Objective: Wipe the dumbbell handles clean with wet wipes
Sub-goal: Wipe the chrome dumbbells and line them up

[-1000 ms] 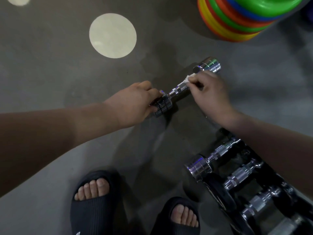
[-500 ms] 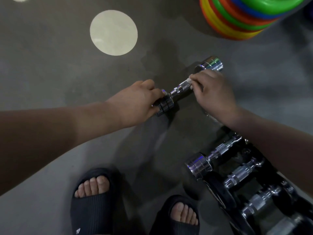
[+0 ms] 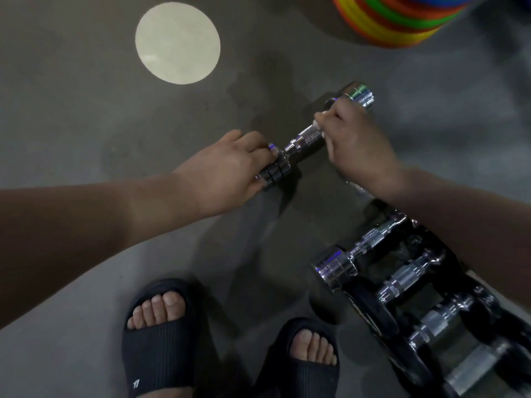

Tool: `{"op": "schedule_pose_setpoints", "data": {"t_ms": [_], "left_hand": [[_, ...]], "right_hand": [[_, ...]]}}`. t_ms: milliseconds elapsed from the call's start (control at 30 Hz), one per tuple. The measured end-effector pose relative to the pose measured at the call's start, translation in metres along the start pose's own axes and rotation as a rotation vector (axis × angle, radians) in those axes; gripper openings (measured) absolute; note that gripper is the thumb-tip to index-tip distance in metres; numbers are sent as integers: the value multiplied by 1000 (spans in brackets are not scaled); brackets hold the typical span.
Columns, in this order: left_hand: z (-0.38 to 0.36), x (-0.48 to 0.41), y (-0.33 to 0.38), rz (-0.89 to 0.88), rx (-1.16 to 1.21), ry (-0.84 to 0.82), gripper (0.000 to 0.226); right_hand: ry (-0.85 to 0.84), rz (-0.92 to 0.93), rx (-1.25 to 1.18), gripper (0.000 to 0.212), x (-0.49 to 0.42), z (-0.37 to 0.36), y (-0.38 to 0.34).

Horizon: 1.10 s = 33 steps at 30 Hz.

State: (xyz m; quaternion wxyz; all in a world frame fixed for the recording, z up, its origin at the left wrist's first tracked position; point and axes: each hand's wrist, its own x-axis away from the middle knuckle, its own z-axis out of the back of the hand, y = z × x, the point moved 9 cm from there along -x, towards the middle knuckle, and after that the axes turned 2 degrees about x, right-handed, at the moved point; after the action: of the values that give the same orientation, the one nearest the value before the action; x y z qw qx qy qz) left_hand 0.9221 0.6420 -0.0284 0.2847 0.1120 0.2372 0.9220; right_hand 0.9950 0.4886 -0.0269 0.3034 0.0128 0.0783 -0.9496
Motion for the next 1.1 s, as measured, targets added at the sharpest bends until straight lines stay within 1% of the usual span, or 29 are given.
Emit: {"op": "schedule_pose_setpoints", "data": {"t_ms": [33,67,167,233,367,500,600,700,767,833,933,1033,1100], "left_hand": [[-2,1,0,-15,-9,-4,38],[-3,1,1,-26,-18,-9,36],[-4,-2,4,-37,-40,-13,31],[-4,-4,7,-34,-43,-20,32],[-5,-3,9,-8,-14,-22,33],[-2,-2,6,-1,35,-28,36],[0,-3,8,1,20,-40,39],[-1,-4,11,-21,-7,-39,34],[-2,-6,15,-56,-11,-42,33],[-3,-6,16,-82,-22,-48,32],[-5,-4,16,-97,-18,-35,35],[-9,-2,19,-129,-37,-42,38],[-11,-2,19,-132,-52,-61,44]], "right_hand": [[6,-33,2,15,3,0,-2],[2,-28,-13,16,6,-3,-11],[-68,128,-117,22,16,-15,-57],[-92,147,-140,24,16,-16,-58],[-40,4,-150,24,12,5,-17],[-70,-106,-219,17,31,29,9],[-82,-183,-225,22,37,35,24],[-15,-239,-243,24,30,33,26],[33,-218,-208,22,25,30,20],[77,-193,-86,22,23,25,13],[54,-197,80,26,26,10,6],[54,-268,108,25,33,1,10],[51,-346,96,30,37,-4,15]]}}
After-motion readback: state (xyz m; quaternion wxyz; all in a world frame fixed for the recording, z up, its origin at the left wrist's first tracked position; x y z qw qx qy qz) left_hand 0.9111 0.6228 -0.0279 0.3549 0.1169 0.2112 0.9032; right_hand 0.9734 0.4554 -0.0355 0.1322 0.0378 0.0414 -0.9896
